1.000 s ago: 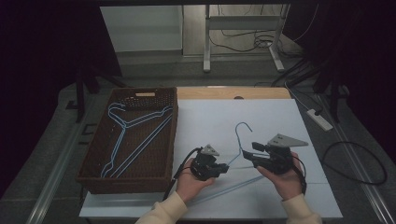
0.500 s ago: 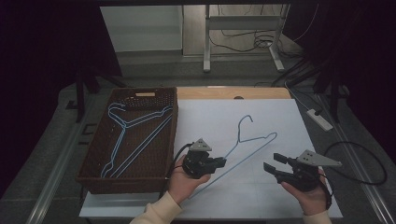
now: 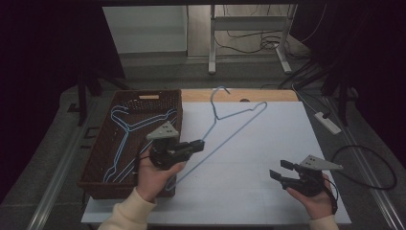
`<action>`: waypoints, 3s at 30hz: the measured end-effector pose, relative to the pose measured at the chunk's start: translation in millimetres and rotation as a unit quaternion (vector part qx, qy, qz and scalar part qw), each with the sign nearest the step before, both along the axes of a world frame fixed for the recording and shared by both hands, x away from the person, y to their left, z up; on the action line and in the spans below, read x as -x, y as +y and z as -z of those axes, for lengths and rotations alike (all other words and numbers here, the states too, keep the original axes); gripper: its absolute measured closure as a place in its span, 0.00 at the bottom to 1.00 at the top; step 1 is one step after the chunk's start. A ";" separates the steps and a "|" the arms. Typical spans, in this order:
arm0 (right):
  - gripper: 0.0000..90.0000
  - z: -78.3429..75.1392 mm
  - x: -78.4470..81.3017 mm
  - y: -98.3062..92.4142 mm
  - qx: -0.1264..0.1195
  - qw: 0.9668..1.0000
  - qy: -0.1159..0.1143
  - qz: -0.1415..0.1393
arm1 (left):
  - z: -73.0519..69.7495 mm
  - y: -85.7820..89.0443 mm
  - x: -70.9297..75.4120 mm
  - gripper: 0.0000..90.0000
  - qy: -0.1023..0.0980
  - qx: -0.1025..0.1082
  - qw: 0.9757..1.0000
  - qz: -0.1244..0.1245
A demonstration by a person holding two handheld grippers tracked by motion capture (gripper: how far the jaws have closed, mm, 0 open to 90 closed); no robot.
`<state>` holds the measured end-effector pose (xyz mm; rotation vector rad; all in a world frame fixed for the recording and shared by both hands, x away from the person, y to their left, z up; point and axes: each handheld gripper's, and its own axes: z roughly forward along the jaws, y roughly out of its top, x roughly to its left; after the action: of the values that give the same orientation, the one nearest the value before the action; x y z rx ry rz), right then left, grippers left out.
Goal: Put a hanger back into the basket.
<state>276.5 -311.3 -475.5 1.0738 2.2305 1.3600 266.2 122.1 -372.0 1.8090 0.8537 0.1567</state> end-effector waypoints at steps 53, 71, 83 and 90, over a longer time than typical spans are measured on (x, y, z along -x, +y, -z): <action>0.41 11.2 -6.1 2.0 0.028 0.999 0.024 0.003 | 78.4 184.5 -41.1 0.97 0.112 -0.084 0.983 -0.123; 0.41 11.1 -6.1 1.7 0.028 0.999 0.028 0.006 | 71.8 183.3 -43.3 0.50 0.054 -0.170 0.956 -0.235; 0.41 10.2 -6.6 -2.4 0.028 0.999 0.025 0.010 | 40.8 144.3 12.3 0.40 -0.021 -0.084 0.987 -0.133; 0.40 8.7 -6.9 -5.8 0.026 0.999 0.020 0.013 | 52.4 115.8 33.1 0.36 -0.037 -0.068 0.991 -0.106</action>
<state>283.4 -317.0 -484.2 1.1185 2.2597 1.2734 233.1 237.9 -424.4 1.8230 1.0010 0.4239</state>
